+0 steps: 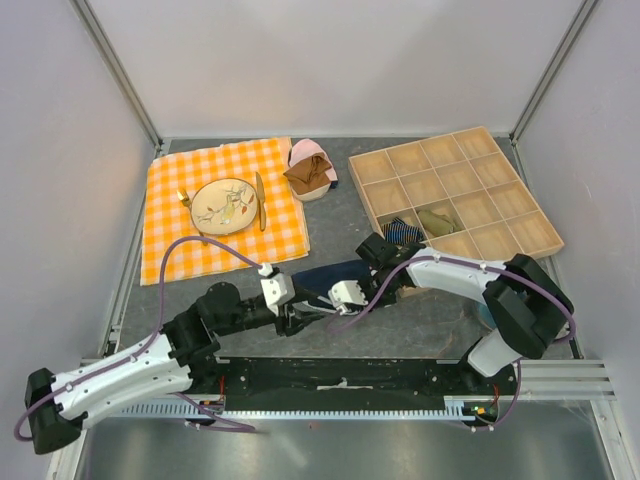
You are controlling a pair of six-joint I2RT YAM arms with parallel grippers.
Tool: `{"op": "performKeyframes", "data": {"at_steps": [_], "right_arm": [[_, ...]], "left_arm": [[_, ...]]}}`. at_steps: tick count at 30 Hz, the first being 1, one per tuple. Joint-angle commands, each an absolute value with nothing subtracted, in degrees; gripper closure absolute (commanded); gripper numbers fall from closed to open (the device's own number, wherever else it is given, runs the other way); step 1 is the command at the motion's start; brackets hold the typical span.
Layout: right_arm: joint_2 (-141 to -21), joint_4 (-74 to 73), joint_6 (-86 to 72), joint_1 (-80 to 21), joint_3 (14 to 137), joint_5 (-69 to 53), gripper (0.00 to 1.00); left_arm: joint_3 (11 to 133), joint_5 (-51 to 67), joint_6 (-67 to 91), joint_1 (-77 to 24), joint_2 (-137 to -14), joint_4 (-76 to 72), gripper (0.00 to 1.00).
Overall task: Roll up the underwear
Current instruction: Fold the underwear at the center of the board.
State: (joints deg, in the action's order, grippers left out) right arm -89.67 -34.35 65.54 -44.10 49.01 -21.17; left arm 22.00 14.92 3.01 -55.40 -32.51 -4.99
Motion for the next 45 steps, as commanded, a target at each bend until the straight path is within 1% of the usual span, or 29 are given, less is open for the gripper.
{"op": "performKeyframes", "data": {"at_steps": [1, 5, 12, 19, 20, 23, 30, 40, 45], "right_arm": [[-91.2, -39.8, 63.2, -43.2, 51.7, -26.5, 0.77], [-93.4, -45.4, 62.8, -41.3, 56.0, -33.1, 0.79], [-99.1, -52.8, 63.9, -37.8, 63.6, -38.5, 0.79], [-102.1, -59.7, 64.2, -37.1, 71.2, -38.4, 0.79], [-102.7, -61.9, 64.7, -37.0, 72.2, -38.1, 0.79], [-105.5, -65.6, 66.1, -36.9, 76.6, -37.5, 0.78], [-111.6, -69.0, 65.7, -36.2, 86.3, -35.6, 0.78], [-118.6, -71.0, 63.5, -32.8, 94.6, -36.9, 0.78], [-119.7, -72.2, 64.1, -32.5, 95.9, -38.5, 0.78]], "left_arm": [[19.7, 7.7, -7.7, -62.8, -32.1, -11.0, 0.48], [18.5, 5.2, -11.1, -67.1, -32.6, -11.0, 0.49], [17.6, 3.4, -14.6, -71.5, -35.8, -11.2, 0.49], [18.7, 1.2, -15.0, -72.1, -41.2, -10.0, 0.49], [19.0, -1.2, -14.0, -72.1, -41.0, -10.1, 0.49], [19.5, -3.8, -11.3, -71.7, -40.3, -9.8, 0.5], [19.2, -6.8, -8.7, -71.1, -38.1, -9.8, 0.5], [20.0, -7.5, -6.1, -68.3, -41.2, -9.0, 0.51], [19.0, -3.8, -8.8, -65.6, -44.8, -14.4, 0.41]]}}
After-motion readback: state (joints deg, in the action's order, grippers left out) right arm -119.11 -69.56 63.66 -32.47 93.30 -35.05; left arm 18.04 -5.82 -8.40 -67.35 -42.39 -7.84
